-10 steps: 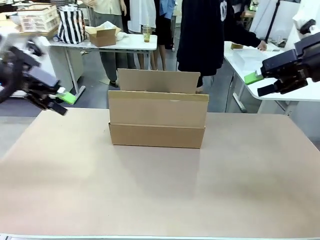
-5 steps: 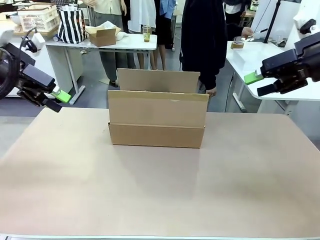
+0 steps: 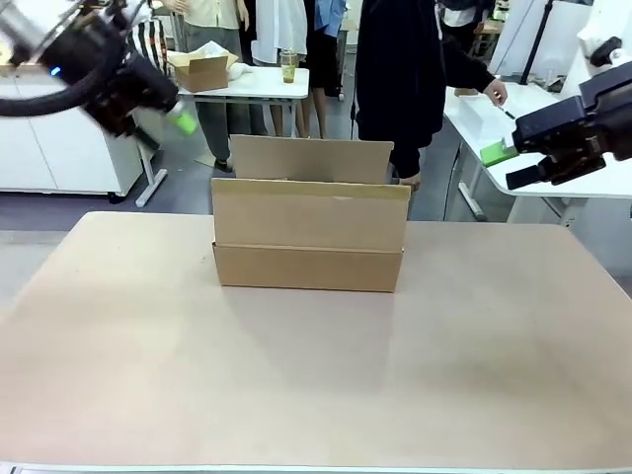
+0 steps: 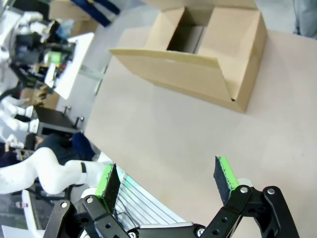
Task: Pack the gift set into the box.
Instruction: Place both hands on the side flaps of the Package Box and spread them outward.
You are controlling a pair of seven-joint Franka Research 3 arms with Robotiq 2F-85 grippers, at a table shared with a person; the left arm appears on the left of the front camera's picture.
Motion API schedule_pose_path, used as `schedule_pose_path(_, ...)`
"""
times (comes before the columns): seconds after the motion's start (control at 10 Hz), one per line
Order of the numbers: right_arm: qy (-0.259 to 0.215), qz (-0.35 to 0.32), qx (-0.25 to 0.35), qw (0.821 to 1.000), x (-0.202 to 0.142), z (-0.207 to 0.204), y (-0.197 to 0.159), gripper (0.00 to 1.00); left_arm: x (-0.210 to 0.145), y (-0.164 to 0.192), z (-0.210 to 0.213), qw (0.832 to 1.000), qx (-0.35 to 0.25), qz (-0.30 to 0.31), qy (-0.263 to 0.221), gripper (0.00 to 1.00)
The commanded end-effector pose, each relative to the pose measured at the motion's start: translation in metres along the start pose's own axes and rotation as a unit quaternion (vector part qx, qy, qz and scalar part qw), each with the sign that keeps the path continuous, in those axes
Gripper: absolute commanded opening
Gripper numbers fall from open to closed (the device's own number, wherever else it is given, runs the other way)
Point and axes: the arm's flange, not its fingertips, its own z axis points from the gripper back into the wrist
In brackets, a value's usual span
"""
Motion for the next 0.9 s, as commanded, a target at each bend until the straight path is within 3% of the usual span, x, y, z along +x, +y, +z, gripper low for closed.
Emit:
schedule_pose_path(0.0, -0.002, 0.012, 0.009, 1.000, 0.002, -0.001, -0.002, 1.00, 0.057, 0.002, -0.039, 0.995, 0.071, 0.070, 0.009, 1.00)
schedule_pose_path(0.2, -0.002, 0.012, 0.009, 1.000, 0.002, -0.001, -0.002, 1.00, 0.088, -0.010, -0.090, 0.988, 0.116, 0.088, 0.048, 1.00)
schedule_pose_path(0.3, -0.002, 0.012, 0.009, 1.000, 0.002, -0.001, -0.002, 1.00, 0.090, -0.022, -0.114, 0.985, 0.038, 0.029, 0.165, 1.00)
schedule_pose_path(0.4, -0.002, 0.012, 0.009, 1.000, 0.002, -0.001, -0.002, 1.00, 0.072, -0.002, -0.081, 0.993, 0.092, 0.068, 0.011, 1.00)
schedule_pose_path(0.7, -0.002, 0.012, 0.009, 1.000, 0.002, -0.001, -0.002, 1.00, 0.072, -0.002, -0.081, 0.993, 0.092, 0.068, 0.011, 1.00)
schedule_pose_path(0.8, -0.002, 0.012, 0.009, 1.000, 0.002, -0.001, -0.002, 1.00, 0.085, -0.005, -0.091, 0.994, 0.085, 0.066, 0.033, 1.00)
